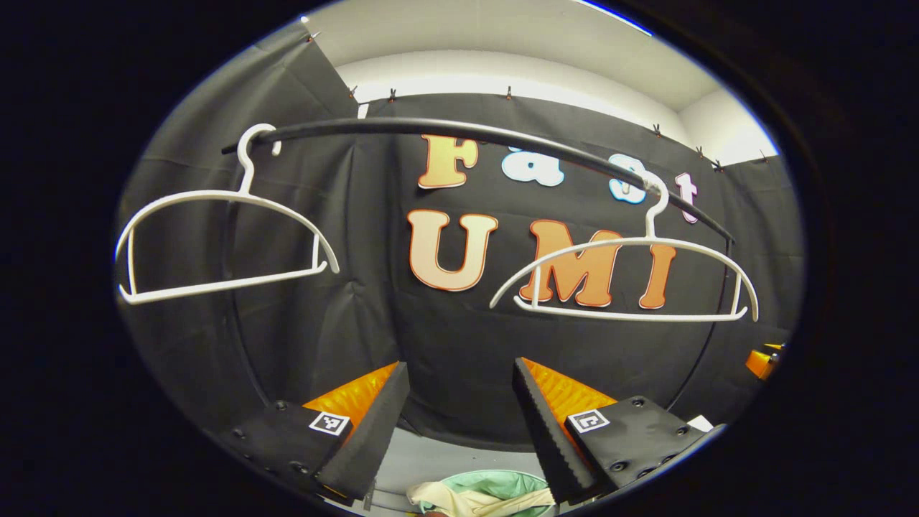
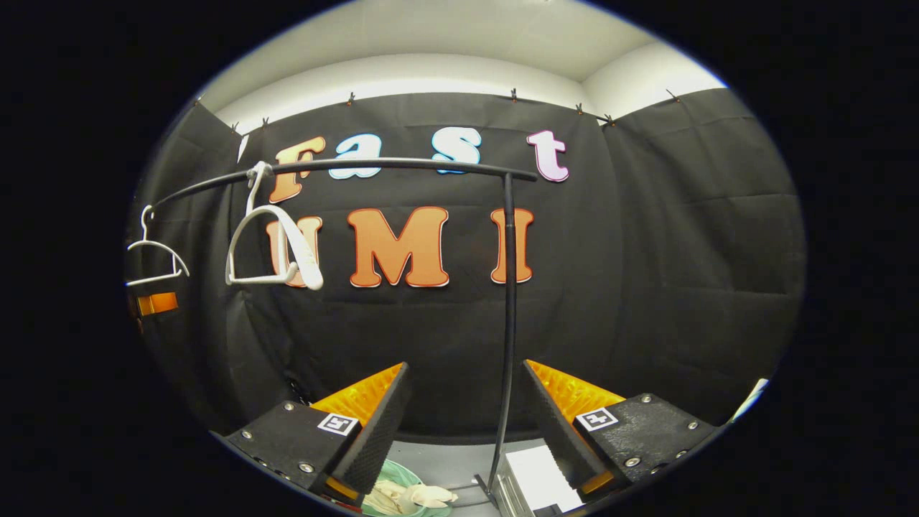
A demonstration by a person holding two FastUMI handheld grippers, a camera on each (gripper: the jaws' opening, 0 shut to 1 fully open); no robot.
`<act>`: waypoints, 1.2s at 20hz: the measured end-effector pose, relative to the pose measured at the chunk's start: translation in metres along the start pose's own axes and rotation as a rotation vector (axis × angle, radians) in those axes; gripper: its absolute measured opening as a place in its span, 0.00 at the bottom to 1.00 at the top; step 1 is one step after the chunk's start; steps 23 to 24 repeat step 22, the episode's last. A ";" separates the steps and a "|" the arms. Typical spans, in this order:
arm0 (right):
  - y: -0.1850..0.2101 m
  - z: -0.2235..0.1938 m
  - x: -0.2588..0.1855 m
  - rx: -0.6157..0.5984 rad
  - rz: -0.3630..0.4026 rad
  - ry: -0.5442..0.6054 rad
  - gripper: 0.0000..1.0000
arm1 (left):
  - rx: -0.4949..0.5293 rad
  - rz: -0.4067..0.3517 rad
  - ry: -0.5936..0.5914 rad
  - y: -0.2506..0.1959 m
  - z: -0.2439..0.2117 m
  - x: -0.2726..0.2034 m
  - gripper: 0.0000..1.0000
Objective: Grasp the clothes on the hanger with both hands and then place them into the laundry hamper below.
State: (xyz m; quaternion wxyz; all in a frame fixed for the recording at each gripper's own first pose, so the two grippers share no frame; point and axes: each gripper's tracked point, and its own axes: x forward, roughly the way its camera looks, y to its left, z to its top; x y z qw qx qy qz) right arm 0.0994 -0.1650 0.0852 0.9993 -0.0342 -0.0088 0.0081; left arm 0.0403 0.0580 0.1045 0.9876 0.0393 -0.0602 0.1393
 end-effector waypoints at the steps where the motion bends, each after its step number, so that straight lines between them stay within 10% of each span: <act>1: -0.003 0.002 -0.001 -0.001 -0.002 -0.005 0.94 | 0.004 0.005 -0.009 0.002 0.004 -0.003 0.95; 24: 0.021 0.016 -0.032 -0.035 -0.041 -0.027 1.00 | 0.032 0.020 -0.057 0.050 0.037 -0.022 0.95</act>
